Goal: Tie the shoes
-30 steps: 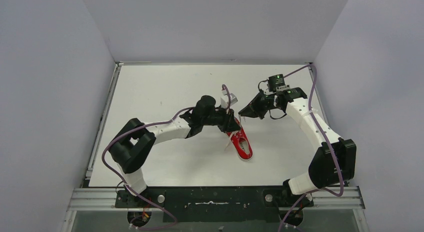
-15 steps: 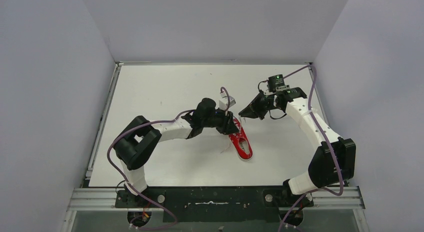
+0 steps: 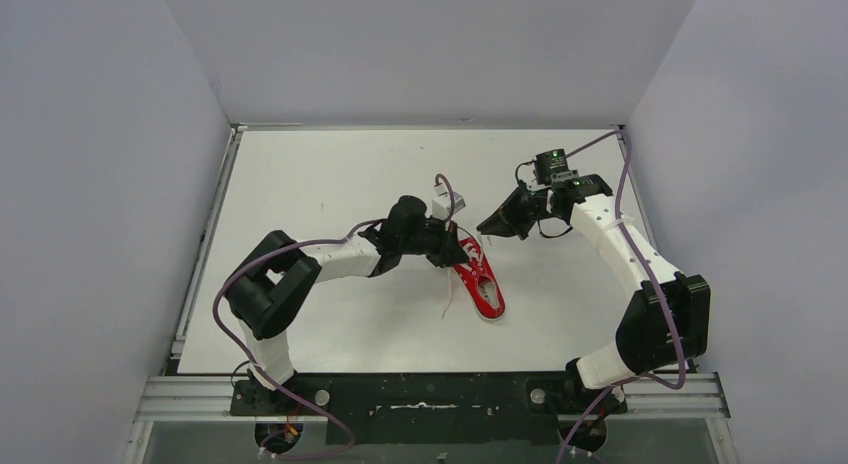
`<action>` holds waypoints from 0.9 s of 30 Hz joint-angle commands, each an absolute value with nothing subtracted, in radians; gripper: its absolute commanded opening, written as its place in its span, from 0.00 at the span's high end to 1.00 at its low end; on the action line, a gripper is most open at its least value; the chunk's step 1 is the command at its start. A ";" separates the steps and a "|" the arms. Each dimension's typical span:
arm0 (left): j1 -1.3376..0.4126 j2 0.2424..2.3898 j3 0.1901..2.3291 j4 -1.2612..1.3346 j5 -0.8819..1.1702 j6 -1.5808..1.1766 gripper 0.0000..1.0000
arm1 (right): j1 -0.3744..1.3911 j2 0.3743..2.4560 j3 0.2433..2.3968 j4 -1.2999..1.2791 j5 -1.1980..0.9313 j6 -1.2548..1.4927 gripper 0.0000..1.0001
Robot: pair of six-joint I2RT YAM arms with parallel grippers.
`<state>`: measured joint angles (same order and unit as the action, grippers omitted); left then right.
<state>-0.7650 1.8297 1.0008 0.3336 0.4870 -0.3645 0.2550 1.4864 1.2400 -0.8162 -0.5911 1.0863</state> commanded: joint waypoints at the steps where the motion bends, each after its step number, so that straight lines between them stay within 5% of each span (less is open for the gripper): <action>1: -0.772 1.780 1.028 0.424 0.523 -0.371 1.00 | 0.248 1.500 1.274 -0.791 -0.608 1.097 1.00; 19: -0.791 1.848 1.043 0.651 0.546 -0.433 0.98 | 0.239 1.505 1.259 -0.770 -0.618 1.170 1.00; 27: -0.797 1.874 1.039 0.707 0.543 -0.449 0.86 | 0.233 1.508 1.263 -0.774 -0.609 1.191 1.00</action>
<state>-0.7906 1.8641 1.0145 0.5922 0.5297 -0.4377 0.2363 1.5135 1.2400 -0.8009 -0.5961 1.1698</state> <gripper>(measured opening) 0.120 0.021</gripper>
